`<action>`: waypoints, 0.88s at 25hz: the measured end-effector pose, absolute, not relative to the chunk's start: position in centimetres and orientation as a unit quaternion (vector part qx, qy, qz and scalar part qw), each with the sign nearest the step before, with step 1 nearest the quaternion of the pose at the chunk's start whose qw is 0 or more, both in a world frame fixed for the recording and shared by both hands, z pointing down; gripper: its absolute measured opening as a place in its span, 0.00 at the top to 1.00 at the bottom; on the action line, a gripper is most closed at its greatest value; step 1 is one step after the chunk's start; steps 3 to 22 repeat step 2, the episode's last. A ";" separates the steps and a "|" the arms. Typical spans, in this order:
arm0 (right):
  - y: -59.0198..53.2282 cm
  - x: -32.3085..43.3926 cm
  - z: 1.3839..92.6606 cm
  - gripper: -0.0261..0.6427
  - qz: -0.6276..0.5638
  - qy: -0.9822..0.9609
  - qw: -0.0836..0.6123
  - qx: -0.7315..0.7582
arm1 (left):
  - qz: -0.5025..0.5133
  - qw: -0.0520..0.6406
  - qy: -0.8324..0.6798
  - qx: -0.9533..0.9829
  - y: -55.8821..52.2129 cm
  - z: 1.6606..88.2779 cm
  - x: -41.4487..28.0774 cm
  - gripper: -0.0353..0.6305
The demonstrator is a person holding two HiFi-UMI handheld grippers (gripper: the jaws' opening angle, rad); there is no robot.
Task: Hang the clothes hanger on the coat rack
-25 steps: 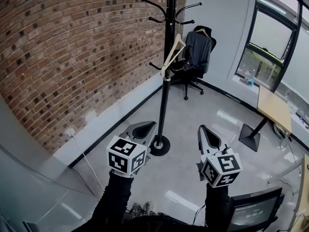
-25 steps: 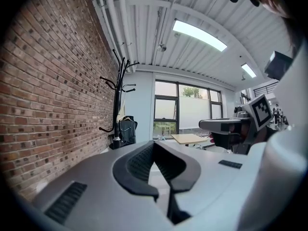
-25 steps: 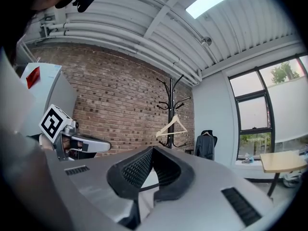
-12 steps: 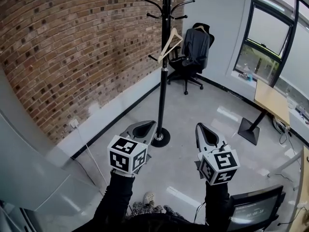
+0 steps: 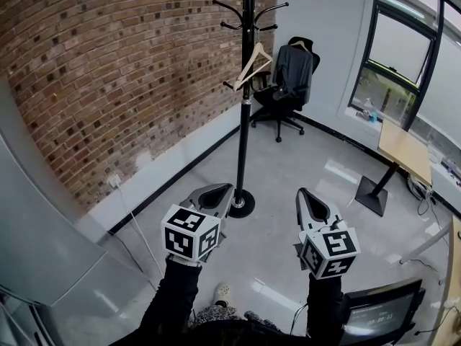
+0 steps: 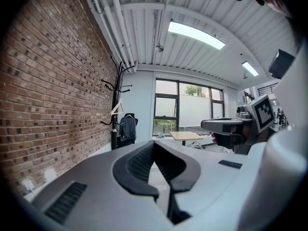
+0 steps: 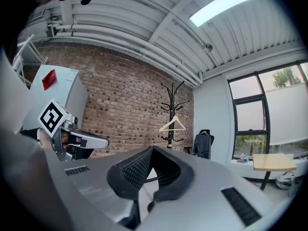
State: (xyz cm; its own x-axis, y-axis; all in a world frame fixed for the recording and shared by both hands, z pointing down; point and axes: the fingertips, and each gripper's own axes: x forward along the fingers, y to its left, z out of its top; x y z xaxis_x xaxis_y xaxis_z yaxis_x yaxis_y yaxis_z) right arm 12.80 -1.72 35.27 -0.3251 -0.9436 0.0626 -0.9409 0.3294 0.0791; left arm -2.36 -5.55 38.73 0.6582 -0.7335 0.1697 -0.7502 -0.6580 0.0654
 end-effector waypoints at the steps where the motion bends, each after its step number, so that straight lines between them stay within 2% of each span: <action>1: -1.4 12.9 35.3 0.95 -0.014 -0.813 0.049 0.580 | 0.065 0.066 -0.408 0.908 -5.3 38.8 -2.3 0.94; 22: -1.1 13.0 35.4 0.95 -0.013 -0.813 0.050 0.580 | 0.066 0.067 -0.407 0.909 -5.0 38.8 -2.2 0.94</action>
